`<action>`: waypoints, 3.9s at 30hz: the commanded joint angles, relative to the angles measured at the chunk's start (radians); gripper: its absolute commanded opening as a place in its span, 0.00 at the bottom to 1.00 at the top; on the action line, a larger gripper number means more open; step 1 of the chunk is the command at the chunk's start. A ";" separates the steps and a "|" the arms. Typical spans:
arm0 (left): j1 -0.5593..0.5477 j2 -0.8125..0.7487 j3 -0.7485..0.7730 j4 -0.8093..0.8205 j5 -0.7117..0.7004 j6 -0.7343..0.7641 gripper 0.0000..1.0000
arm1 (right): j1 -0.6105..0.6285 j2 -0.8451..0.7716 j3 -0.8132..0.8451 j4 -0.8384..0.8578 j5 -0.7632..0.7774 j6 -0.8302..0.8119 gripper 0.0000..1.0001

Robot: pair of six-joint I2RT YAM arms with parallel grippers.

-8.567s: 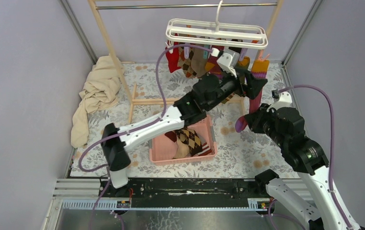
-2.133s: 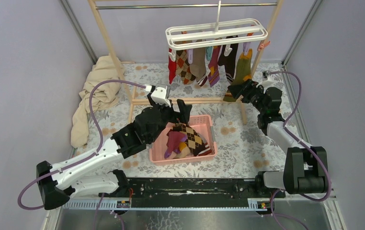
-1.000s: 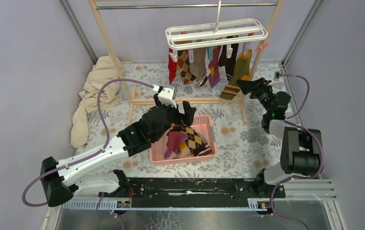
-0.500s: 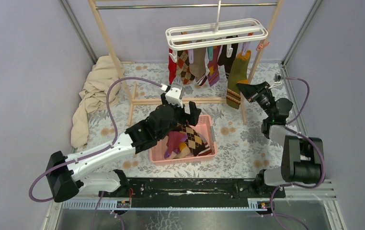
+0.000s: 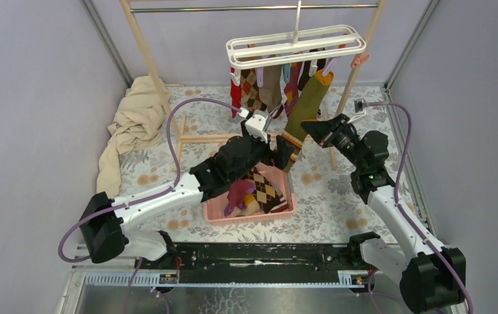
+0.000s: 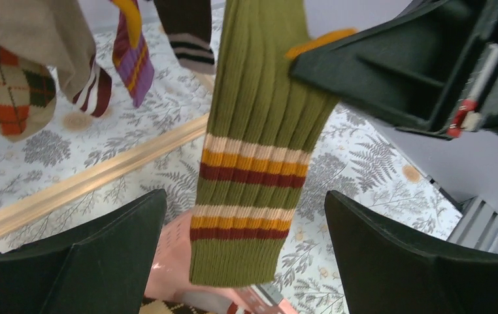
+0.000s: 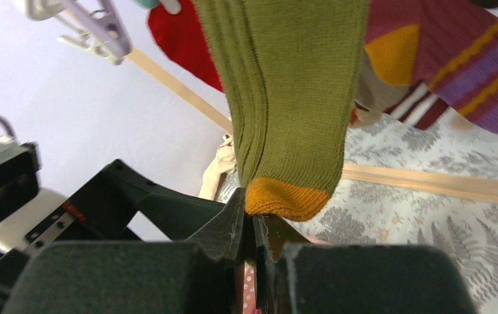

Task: Remove the socks clipped to the hanger
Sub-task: Remove the sock from the hanger.

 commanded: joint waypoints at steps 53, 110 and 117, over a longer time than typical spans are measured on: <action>0.040 0.178 0.205 0.140 0.131 0.112 0.30 | 0.114 0.024 0.407 -0.570 0.099 -0.027 0.28; 0.282 0.094 0.207 0.127 0.890 -0.389 0.33 | -0.219 0.262 0.419 0.306 -0.128 0.103 0.61; 0.274 0.084 0.202 0.120 0.897 -0.386 0.33 | -0.187 0.260 0.436 0.225 -0.090 0.054 0.61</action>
